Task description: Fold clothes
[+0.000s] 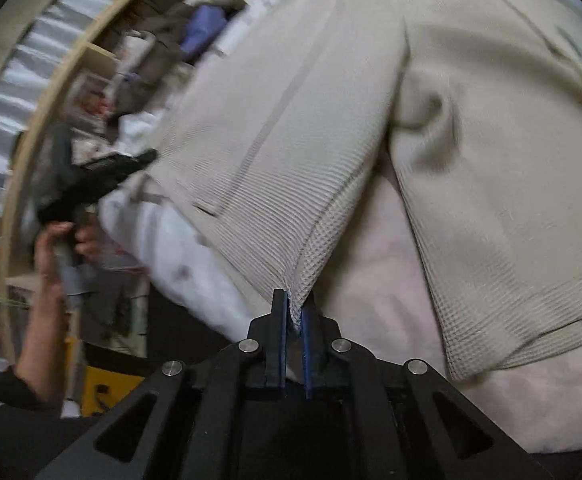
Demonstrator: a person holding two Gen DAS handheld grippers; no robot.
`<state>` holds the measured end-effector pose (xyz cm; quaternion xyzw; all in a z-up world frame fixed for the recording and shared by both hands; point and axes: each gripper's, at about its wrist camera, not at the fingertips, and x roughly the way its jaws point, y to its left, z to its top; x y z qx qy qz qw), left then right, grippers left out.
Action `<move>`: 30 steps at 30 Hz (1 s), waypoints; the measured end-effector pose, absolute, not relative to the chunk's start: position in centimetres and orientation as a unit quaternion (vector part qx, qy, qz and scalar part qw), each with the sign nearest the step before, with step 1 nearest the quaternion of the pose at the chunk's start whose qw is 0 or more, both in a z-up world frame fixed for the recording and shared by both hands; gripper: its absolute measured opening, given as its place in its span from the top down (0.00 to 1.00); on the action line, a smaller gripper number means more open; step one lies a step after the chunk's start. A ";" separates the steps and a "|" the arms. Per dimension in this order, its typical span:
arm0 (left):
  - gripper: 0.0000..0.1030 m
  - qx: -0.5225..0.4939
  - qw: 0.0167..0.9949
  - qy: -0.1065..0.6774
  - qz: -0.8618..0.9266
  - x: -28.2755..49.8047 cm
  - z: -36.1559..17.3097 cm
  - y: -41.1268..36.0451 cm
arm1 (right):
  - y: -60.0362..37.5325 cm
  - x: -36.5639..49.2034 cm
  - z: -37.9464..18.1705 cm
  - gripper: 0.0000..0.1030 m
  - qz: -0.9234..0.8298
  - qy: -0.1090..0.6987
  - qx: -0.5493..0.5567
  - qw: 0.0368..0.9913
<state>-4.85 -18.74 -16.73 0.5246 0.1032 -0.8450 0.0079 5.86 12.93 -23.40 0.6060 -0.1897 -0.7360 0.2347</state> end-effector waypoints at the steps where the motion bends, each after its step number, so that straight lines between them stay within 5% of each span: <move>1: 0.88 0.523 0.011 0.092 -0.847 -4.8 -16.6 -18.5 | 13.1 6.0 -23.4 0.90 -0.736 -0.197 0.604 0.234; 2: 0.86 0.521 0.015 0.081 -0.850 -4.9 -16.5 -18.4 | 13.3 6.1 -23.1 0.81 -0.737 -0.201 0.601 0.236; 5: 0.53 0.503 0.039 0.048 -0.862 -4.6 -15.3 -18.7 | 14.3 6.8 -21.4 0.10 -0.750 -0.201 0.584 0.238; 13: 0.47 0.431 0.037 0.052 -0.900 -4.2 -10.4 -19.4 | 21.2 6.8 -15.9 0.09 -0.799 -0.222 0.525 0.191; 21: 0.47 0.396 -0.040 -0.046 -0.916 -4.9 -9.1 -11.1 | 22.0 0.5 -13.1 0.09 -0.829 -0.246 0.460 0.202; 25: 0.47 0.385 -0.070 -0.091 -0.915 -5.4 -8.9 -7.3 | 19.3 -2.4 -13.7 0.21 -0.819 -0.239 0.470 0.225; 30: 0.47 0.398 -0.090 -0.109 -0.907 -5.4 -10.1 -5.0 | 20.9 -2.1 -14.1 0.22 -0.858 -0.174 0.464 0.132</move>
